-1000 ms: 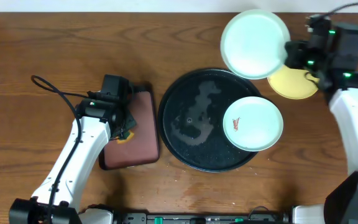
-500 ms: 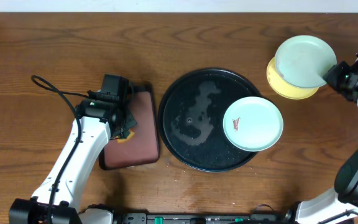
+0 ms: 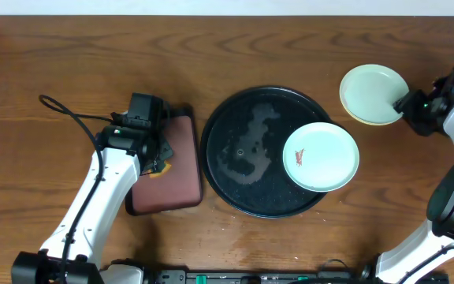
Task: Clean dirty plates on tray and stack at the side
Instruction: 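Lift the green plate with the right gripper onto the yellow plate, then grasp the remaining green plate rim with the right gripper, drag it center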
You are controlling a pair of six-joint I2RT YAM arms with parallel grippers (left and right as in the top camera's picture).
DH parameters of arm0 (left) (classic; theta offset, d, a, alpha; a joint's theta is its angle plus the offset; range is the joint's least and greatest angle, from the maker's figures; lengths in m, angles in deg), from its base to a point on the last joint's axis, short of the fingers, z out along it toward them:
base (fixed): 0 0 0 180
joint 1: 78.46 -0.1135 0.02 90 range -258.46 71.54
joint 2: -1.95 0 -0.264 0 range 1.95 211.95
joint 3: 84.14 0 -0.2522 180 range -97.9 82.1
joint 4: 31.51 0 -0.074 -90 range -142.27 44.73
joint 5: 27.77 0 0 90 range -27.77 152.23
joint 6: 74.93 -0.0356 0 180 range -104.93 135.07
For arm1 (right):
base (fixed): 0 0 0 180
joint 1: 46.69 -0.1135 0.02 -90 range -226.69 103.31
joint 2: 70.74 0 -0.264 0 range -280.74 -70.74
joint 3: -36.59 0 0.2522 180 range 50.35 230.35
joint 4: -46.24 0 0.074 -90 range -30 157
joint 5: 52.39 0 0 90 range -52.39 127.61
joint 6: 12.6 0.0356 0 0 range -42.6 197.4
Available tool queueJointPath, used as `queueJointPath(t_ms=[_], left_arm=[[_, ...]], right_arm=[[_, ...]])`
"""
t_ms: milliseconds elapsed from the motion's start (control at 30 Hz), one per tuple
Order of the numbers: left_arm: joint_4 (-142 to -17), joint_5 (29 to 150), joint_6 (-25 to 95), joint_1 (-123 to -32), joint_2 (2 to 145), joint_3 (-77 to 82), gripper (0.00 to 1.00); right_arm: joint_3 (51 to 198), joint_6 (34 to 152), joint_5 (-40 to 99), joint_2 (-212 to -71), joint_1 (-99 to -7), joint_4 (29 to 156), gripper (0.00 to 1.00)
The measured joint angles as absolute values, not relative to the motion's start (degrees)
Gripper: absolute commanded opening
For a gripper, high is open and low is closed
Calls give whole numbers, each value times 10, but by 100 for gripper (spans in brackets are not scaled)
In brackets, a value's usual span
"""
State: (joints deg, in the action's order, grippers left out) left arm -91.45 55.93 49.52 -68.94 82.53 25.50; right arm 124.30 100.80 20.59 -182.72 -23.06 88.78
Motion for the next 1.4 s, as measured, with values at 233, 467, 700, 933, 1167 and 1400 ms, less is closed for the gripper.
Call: queueJointPath(t_ms=[233,467,700,933,1167,1400], left_arm=[[-914,559,495,-689,825,255,7],[-913,559,495,-689,825,255,8],[-913,560,495,-689,825,255,7],[-911,559,495,-689,825,255,7],[-906,559,495,-689,825,255,7],[-905,559,495,-689,825,255,7]], right_arm=[[1240,986,176,-1761,-245,1016,58],[1238,942,170,-1639,-310,1156,54],[1149,928,191,-1623,-381,1128,64],[1072,926,255,-1623,-386,1065,68],[1068,905,259,-1623,-389,1046,57],[1038,896,263,-1623,-406,1009,36]])
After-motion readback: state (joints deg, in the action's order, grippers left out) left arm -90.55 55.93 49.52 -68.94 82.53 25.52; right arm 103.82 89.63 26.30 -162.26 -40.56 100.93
